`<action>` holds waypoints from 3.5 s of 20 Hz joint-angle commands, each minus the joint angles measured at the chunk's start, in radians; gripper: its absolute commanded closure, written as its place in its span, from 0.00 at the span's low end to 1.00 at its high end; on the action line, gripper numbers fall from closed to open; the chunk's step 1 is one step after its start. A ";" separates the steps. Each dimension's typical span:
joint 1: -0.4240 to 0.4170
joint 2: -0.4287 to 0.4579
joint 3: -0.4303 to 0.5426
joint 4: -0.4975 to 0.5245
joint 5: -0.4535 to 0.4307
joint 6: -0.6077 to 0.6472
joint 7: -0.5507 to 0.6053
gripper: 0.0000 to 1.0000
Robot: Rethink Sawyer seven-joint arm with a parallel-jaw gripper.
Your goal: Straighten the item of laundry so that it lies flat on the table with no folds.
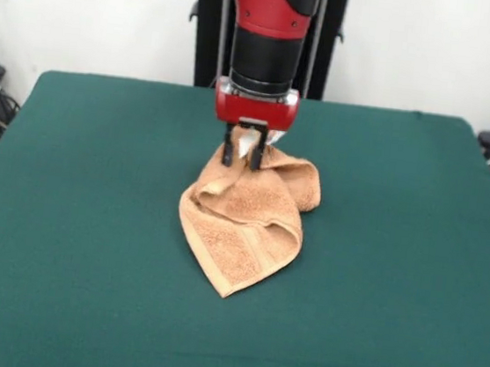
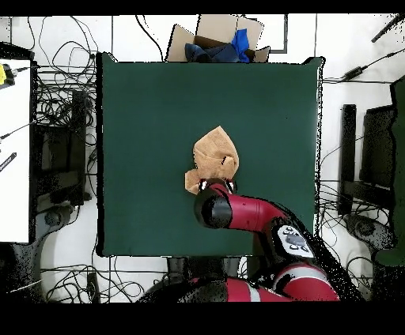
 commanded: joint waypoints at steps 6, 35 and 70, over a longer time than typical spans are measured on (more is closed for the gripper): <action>0.061 0.024 0.014 -0.052 -0.008 -0.030 0.142 1.00; 0.091 0.058 -0.053 -0.100 -0.031 0.010 0.104 0.00; 0.044 0.123 -0.031 -0.184 -0.122 0.008 0.085 1.00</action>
